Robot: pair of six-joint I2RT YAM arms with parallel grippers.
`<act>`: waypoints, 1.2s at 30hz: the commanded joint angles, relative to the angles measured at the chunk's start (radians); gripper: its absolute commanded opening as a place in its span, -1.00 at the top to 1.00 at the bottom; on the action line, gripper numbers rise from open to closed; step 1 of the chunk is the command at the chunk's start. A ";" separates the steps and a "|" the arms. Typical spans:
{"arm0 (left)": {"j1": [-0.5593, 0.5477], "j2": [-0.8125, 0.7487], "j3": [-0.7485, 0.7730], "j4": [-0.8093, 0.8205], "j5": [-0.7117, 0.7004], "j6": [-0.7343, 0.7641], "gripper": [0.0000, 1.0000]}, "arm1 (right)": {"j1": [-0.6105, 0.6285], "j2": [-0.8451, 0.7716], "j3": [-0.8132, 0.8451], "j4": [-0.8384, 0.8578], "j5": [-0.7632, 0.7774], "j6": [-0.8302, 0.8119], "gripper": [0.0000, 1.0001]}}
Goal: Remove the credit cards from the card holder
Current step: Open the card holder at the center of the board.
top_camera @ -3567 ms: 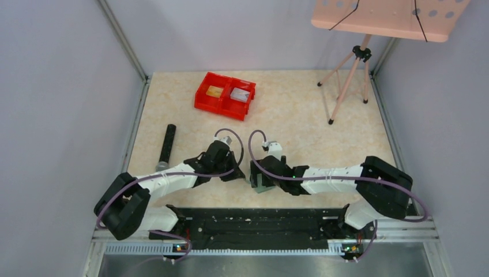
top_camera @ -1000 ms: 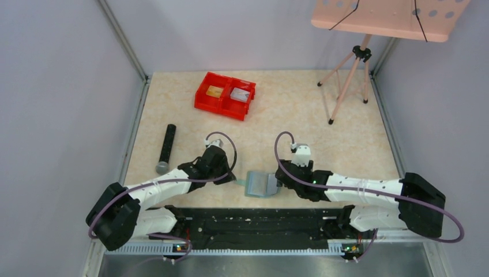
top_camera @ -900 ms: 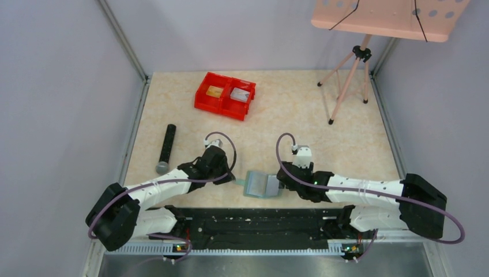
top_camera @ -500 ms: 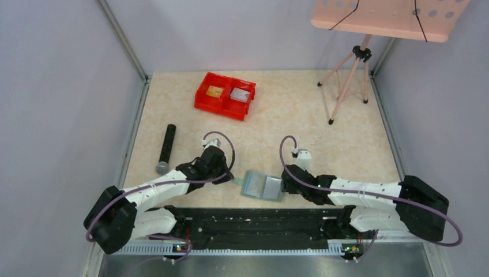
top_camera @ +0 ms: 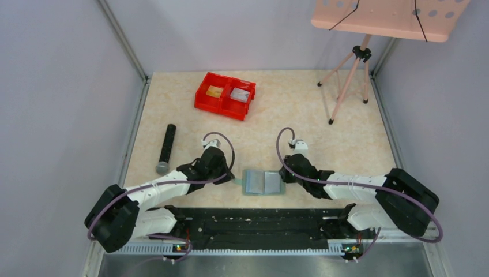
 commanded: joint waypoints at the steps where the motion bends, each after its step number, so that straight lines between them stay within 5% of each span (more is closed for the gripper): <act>1: 0.010 0.035 0.012 0.067 0.004 -0.001 1.00 | -0.099 0.063 0.051 0.159 -0.052 -0.139 1.00; 11: 0.061 0.119 0.029 0.161 0.104 0.032 1.00 | -0.201 0.173 0.181 0.207 -0.122 -0.291 1.00; 17: 0.062 0.103 -0.001 0.204 0.136 0.032 1.00 | -0.202 0.115 0.284 -0.037 -0.113 -0.247 0.37; 22: 0.062 0.099 0.001 0.201 0.144 0.041 1.00 | -0.199 0.024 0.351 -0.223 -0.117 -0.177 0.15; 29: 0.062 0.078 0.002 0.206 0.163 0.039 1.00 | -0.089 -0.101 0.396 -0.236 -0.145 -0.097 0.23; 36: 0.062 0.058 -0.002 0.198 0.157 0.035 1.00 | 0.034 0.038 0.409 -0.097 -0.222 0.011 0.38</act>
